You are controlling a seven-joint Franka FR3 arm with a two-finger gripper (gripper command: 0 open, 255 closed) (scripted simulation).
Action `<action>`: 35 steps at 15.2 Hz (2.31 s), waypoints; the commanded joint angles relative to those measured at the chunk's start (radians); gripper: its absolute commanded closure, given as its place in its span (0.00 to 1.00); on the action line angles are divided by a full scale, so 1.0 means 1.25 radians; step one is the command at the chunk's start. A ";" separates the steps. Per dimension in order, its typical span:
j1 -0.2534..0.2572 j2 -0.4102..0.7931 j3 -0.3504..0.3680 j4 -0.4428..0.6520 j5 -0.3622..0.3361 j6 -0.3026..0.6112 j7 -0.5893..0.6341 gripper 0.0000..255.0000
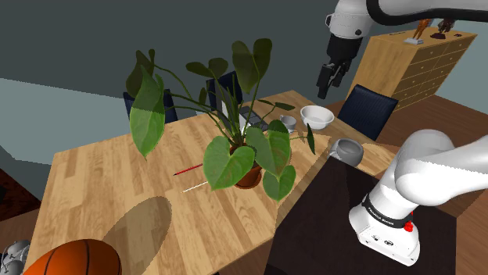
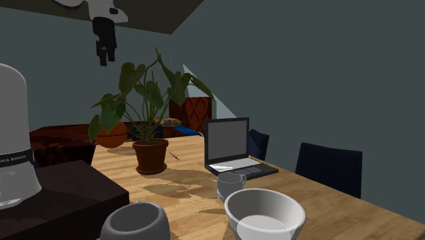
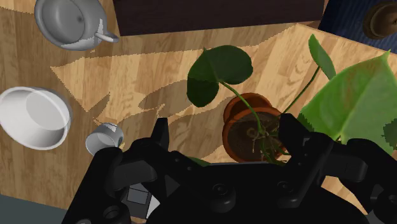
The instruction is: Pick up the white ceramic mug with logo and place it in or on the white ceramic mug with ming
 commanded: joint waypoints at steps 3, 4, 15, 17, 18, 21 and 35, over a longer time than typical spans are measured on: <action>-0.007 0.022 -0.022 -0.026 -0.015 0.049 -0.021 0.00; -0.011 0.034 -0.033 -0.038 -0.023 0.074 -0.031 0.00; -0.046 0.252 -0.158 -0.091 -0.085 0.353 -0.142 0.00; -0.049 0.306 -0.180 -0.086 -0.089 0.402 -0.163 0.00; -0.051 0.333 -0.191 -0.081 -0.090 0.426 -0.174 0.00; -0.053 0.421 -0.223 -0.061 -0.084 0.496 -0.211 0.00; -0.102 0.876 -0.281 0.160 0.099 0.715 -0.447 0.00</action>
